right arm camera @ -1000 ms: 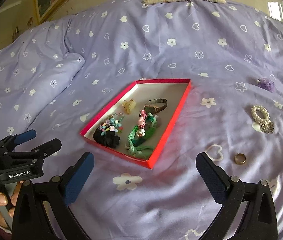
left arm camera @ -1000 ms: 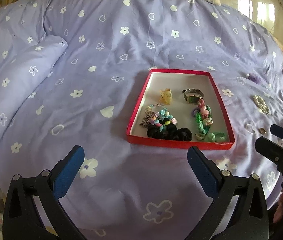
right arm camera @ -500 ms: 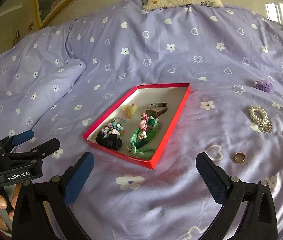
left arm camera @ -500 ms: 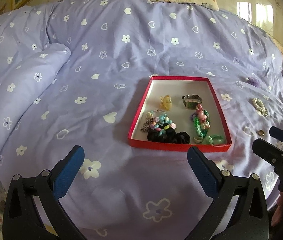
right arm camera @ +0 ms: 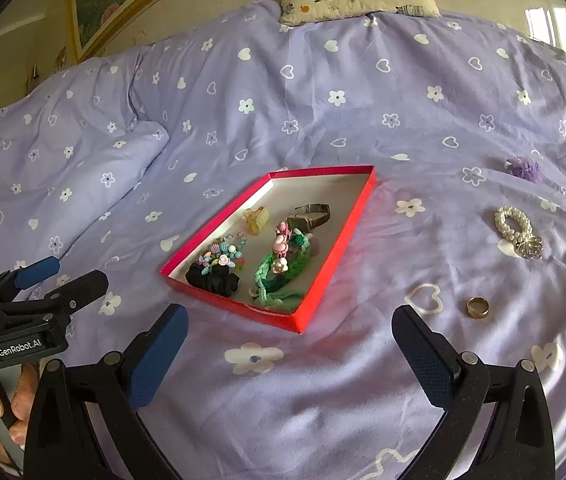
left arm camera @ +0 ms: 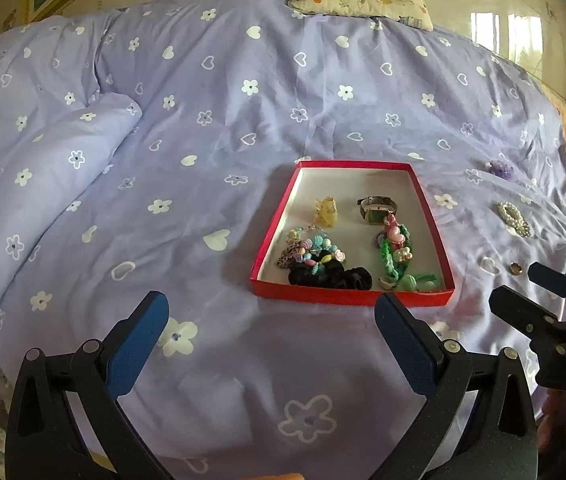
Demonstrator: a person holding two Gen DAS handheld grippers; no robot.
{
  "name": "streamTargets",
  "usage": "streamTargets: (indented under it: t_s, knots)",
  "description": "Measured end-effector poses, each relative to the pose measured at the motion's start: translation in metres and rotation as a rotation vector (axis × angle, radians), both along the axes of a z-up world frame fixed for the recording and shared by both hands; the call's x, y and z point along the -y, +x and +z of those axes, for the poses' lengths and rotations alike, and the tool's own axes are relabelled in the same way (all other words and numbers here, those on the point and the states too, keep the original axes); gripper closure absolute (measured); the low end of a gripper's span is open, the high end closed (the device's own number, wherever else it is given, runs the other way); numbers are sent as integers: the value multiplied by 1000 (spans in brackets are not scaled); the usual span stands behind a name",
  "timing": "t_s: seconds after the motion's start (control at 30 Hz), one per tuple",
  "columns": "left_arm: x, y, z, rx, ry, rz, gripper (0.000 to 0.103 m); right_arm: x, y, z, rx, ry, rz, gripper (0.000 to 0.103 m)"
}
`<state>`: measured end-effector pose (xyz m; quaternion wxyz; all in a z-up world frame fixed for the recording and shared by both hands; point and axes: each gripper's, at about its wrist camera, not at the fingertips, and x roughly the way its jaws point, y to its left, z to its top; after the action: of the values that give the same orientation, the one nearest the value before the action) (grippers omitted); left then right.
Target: Organize jewelry
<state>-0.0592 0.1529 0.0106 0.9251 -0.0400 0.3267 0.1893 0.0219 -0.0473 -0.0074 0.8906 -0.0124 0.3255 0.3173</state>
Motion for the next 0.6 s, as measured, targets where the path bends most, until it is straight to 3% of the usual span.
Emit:
streamTargets:
  t_s: [0.6]
  knots:
    - [3, -1, -1, -3, -3, 2, 0, -1, -1, -1, -1, 1, 1, 0]
